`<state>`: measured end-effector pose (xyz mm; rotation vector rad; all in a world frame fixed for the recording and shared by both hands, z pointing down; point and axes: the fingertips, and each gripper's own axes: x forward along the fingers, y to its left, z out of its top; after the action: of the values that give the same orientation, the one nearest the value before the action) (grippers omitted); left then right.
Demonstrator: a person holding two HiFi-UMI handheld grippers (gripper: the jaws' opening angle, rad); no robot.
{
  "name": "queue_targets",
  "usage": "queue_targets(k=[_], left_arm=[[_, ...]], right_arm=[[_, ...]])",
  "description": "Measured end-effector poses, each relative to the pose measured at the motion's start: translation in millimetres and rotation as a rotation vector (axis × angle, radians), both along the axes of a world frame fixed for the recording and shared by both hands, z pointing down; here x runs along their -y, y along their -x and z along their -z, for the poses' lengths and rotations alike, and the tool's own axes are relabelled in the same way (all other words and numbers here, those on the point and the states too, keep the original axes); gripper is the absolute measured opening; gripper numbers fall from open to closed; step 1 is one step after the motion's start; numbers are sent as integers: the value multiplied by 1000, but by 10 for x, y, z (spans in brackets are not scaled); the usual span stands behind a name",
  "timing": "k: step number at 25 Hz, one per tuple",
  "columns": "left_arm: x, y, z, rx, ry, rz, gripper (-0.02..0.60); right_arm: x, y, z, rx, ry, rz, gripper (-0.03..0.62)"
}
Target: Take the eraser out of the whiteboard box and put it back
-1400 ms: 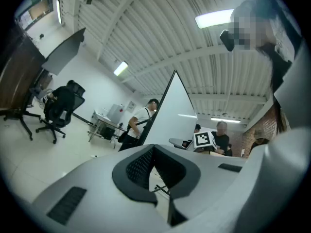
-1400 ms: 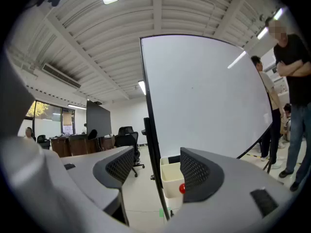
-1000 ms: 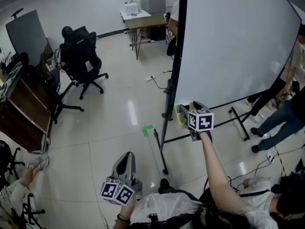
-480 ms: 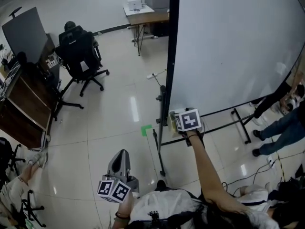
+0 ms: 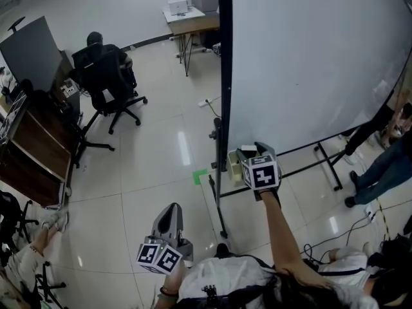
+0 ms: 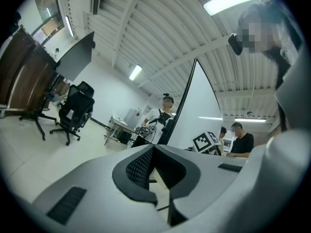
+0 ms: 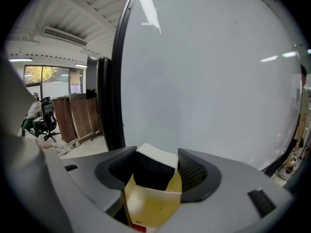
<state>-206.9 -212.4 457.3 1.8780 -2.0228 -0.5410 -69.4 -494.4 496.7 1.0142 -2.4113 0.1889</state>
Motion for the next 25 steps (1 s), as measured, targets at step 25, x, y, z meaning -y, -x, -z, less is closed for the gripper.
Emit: queue_targets(k=[25], left_arm=[[-1414,-93,-204,6,30,-288,-12]], right_arm=[[-3011,-669,902,270,-161,-111,272]])
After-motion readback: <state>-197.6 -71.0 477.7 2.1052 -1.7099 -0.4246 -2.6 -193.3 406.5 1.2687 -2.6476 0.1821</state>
